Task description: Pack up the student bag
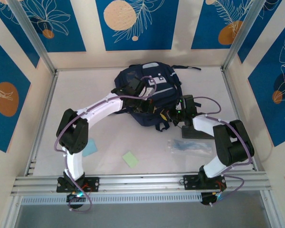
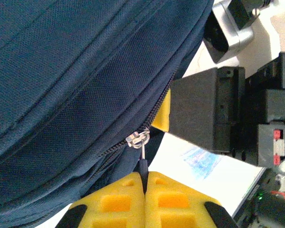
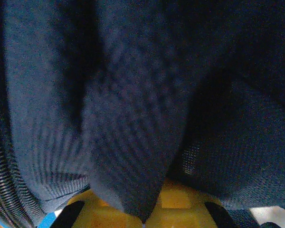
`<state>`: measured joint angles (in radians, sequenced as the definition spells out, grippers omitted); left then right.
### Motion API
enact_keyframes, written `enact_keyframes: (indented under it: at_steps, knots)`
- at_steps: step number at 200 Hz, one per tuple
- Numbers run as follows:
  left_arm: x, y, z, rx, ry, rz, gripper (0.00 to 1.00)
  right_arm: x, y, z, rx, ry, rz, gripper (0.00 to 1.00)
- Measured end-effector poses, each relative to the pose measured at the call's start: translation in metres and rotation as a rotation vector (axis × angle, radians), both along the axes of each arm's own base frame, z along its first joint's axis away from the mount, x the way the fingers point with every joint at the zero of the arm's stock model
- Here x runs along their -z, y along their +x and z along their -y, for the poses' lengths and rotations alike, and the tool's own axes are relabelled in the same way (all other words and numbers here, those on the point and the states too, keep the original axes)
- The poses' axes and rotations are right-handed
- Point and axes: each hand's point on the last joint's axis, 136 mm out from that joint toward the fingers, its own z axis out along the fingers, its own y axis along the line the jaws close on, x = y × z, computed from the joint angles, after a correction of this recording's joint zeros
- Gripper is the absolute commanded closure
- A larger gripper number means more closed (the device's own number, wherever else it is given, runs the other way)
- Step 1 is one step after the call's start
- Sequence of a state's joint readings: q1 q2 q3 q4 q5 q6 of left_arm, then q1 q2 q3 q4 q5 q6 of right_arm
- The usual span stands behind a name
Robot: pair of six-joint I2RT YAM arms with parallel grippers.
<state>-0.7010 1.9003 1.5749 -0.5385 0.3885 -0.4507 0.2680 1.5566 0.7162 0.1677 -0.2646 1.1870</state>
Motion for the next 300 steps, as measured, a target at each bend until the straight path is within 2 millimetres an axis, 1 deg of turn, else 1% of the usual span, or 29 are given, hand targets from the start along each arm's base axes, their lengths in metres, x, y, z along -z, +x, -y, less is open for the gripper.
enact_keyframes:
  at_steps: [24,43,69,91,106,128,162,174,187,216,226,239,251,253,256,264,265,268,271,275,283,284,286,290,292,296,300]
  knots:
    - [0.001,-0.001,-0.012,0.031,0.064,0.048,1.00,-0.009,0.000,0.002,0.003,-0.008,0.029,1.00]
    - [0.007,0.000,-0.033,0.042,0.142,0.076,1.00,-0.015,0.001,0.009,0.013,-0.017,0.050,1.00]
    - [0.025,0.000,-0.061,0.043,0.226,0.073,1.00,-0.018,0.001,0.017,0.026,-0.033,0.058,1.00]
    - [0.042,0.008,-0.089,-0.002,0.292,0.061,1.00,-0.018,-0.001,0.019,0.017,-0.047,0.065,1.00]
    - [0.049,0.021,-0.110,-0.058,0.348,0.073,1.00,-0.018,-0.003,0.019,0.008,-0.057,0.067,1.00]
    - [0.052,0.042,-0.138,-0.139,0.417,0.118,1.00,-0.021,-0.006,0.019,-0.006,-0.068,0.081,1.00]
    - [0.047,0.077,-0.168,-0.251,0.480,0.222,1.00,-0.026,-0.007,0.019,-0.030,-0.080,0.112,1.00]
    - [0.045,0.090,-0.176,-0.290,0.494,0.264,1.00,-0.026,-0.007,0.019,-0.037,-0.086,0.119,1.00]
    - [0.046,0.105,-0.183,-0.333,0.507,0.297,1.00,-0.026,-0.007,0.019,-0.042,-0.092,0.126,1.00]
    - [0.063,0.133,-0.198,-0.393,0.519,0.302,1.00,-0.025,-0.007,0.020,-0.048,-0.106,0.131,1.00]
    - [0.066,0.141,-0.203,-0.408,0.521,0.296,1.00,-0.024,-0.007,0.020,-0.052,-0.109,0.134,1.00]
    - [0.067,0.146,-0.205,-0.412,0.520,0.287,1.00,-0.026,-0.008,0.018,-0.064,-0.107,0.142,1.00]
    - [0.067,0.146,-0.203,-0.409,0.512,0.280,1.00,-0.029,-0.007,0.017,-0.074,-0.103,0.152,1.00]
    - [0.067,0.146,-0.203,-0.408,0.511,0.279,0.98,-0.029,-0.007,0.016,-0.076,-0.103,0.154,1.00]
    - [0.066,0.146,-0.202,-0.407,0.507,0.278,0.93,-0.030,-0.006,0.016,-0.079,-0.102,0.156,0.99]
    - [0.065,0.145,-0.201,-0.407,0.498,0.275,0.72,-0.034,-0.006,0.015,-0.088,-0.103,0.160,0.89]
    - [0.065,0.145,-0.201,-0.407,0.499,0.275,0.70,-0.034,-0.006,0.015,-0.088,-0.103,0.159,0.88]
    - [0.065,0.145,-0.202,-0.409,0.497,0.273,0.63,-0.035,-0.005,0.015,-0.090,-0.104,0.159,0.83]
    - [0.065,0.145,-0.202,-0.415,0.496,0.274,0.57,-0.036,-0.005,0.015,-0.094,-0.110,0.157,0.76]
    - [0.064,0.144,-0.204,-0.426,0.495,0.271,0.48,-0.037,-0.005,0.016,-0.096,-0.114,0.155,0.68]
    - [0.063,0.142,-0.212,-0.445,0.494,0.266,0.24,-0.041,-0.004,0.019,-0.098,-0.130,0.149,0.51]
    - [0.063,0.142,-0.212,-0.447,0.494,0.265,0.23,-0.042,-0.003,0.019,-0.097,-0.132,0.150,0.49]
    - [0.064,0.141,-0.215,-0.457,0.494,0.261,0.14,-0.043,-0.003,0.020,-0.100,-0.141,0.152,0.45]
    - [0.062,0.138,-0.220,-0.469,0.491,0.256,0.03,-0.046,-0.002,0.022,-0.096,-0.151,0.151,0.39]
    - [0.062,0.137,-0.222,-0.475,0.490,0.254,0.01,-0.047,-0.001,0.024,-0.095,-0.159,0.153,0.37]
    - [0.060,0.134,-0.226,-0.486,0.486,0.252,0.00,-0.051,-0.001,0.026,-0.094,-0.169,0.154,0.31]
    - [0.059,0.130,-0.228,-0.494,0.480,0.248,0.00,-0.055,0.000,0.030,-0.089,-0.186,0.159,0.23]
